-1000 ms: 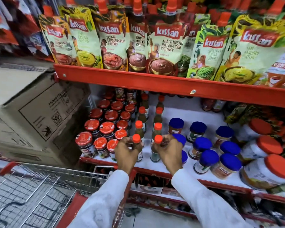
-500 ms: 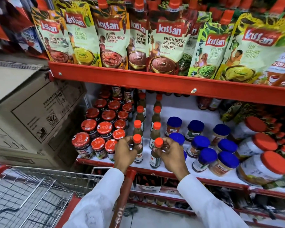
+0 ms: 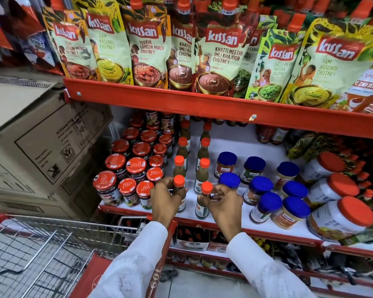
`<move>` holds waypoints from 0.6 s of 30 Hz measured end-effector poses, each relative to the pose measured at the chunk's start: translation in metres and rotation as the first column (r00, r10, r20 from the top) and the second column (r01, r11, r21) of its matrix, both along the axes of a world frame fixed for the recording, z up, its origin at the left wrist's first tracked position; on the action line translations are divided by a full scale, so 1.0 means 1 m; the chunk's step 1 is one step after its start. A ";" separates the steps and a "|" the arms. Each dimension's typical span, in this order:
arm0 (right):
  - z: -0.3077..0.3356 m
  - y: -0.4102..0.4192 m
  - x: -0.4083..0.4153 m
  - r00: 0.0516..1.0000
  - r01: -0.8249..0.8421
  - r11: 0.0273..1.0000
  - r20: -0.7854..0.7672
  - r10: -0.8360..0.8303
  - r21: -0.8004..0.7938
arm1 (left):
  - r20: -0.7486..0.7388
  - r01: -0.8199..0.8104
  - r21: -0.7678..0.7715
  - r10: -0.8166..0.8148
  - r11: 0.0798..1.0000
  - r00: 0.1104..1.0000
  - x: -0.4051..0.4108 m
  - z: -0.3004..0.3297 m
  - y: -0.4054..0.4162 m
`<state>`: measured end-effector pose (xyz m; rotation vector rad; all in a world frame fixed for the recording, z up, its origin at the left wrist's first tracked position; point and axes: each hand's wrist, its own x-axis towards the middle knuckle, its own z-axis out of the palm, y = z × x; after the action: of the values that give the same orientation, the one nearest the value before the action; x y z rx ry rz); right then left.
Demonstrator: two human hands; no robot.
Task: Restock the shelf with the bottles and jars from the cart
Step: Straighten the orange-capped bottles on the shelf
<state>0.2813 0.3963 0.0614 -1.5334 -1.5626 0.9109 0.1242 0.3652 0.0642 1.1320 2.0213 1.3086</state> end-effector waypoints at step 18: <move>-0.002 0.026 -0.005 0.979 -0.202 0.979 -0.016 0.202 0.001 | -0.081 0.019 -0.002 -0.020 1.000 0.997 -0.010 0.008 0.000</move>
<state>0.2762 0.4224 0.0591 -1.3814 -1.7294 1.0330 0.1141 0.3656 0.0721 1.2193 2.0629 1.2707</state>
